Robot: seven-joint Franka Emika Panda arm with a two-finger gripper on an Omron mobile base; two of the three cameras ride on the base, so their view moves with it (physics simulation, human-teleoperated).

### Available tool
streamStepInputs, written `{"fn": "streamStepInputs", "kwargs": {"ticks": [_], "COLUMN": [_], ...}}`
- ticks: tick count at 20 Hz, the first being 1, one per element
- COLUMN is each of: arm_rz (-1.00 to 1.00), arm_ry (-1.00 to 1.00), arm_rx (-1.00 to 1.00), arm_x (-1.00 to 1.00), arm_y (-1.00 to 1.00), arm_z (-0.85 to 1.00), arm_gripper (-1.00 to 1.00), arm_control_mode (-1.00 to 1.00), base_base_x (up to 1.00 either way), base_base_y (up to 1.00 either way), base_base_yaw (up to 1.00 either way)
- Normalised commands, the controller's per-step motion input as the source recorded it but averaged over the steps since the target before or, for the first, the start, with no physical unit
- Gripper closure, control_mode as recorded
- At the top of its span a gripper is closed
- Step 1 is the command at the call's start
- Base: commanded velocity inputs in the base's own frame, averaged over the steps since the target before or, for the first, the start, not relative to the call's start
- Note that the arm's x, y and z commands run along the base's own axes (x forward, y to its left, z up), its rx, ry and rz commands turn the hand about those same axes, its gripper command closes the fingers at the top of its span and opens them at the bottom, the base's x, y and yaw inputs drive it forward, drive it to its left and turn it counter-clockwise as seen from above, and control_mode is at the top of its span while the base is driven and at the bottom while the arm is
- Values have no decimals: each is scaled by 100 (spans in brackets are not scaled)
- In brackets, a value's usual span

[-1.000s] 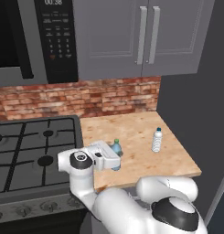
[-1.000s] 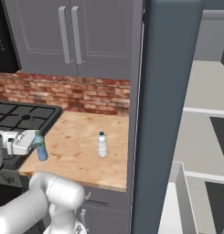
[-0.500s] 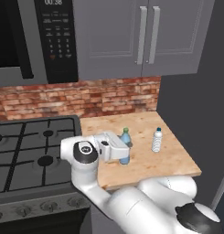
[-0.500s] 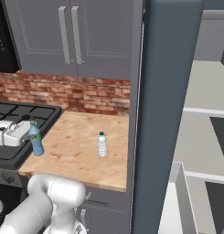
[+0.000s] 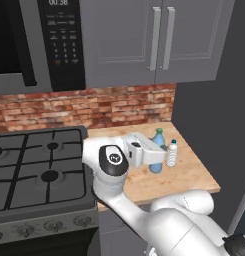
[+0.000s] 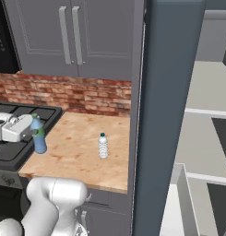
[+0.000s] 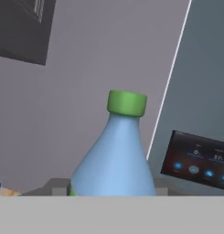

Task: Take the bottled waters from the counter and place them in the freezer to freeze. Close the freezer door after placing the bottles.

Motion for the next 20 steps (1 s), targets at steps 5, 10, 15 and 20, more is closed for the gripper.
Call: {"fn": "streamStepInputs", "kwargs": {"ticks": [5,10,15,20], "arm_rz": [0,2,23,38], "arm_ry": [0,0,1,0], "arm_rx": [6,9,3,0], "arm_x": [-27,-25,-7,-11], "arm_y": [-67,-57,-23,-3], "arm_z": [49,28,6,0], "arm_gripper": [100,100,100,100], "arm_control_mode": [-100,-100,-100,-100], "base_base_x": [0,0,0,0], "base_base_y": [0,0,0,0], "base_base_yaw": [0,0,0,0]}}
